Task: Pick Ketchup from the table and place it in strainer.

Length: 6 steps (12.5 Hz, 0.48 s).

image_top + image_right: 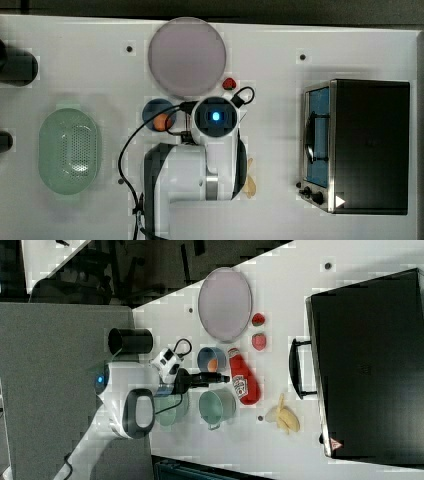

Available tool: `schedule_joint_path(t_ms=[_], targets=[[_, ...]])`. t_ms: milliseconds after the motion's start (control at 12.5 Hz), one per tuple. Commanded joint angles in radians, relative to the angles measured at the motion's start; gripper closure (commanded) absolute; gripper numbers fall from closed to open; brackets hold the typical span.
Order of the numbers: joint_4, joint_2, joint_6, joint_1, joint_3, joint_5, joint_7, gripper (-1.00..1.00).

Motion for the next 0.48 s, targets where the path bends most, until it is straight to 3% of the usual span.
schedule_joint_path(t_ms=[80,480], targets=[[-0.044,0.01,0.116,-0.002,0.011,0.009,-0.082,-1.0],[-0.044,0.166,0.211,-0.001,0.009,-0.002,-0.079,-1.0]])
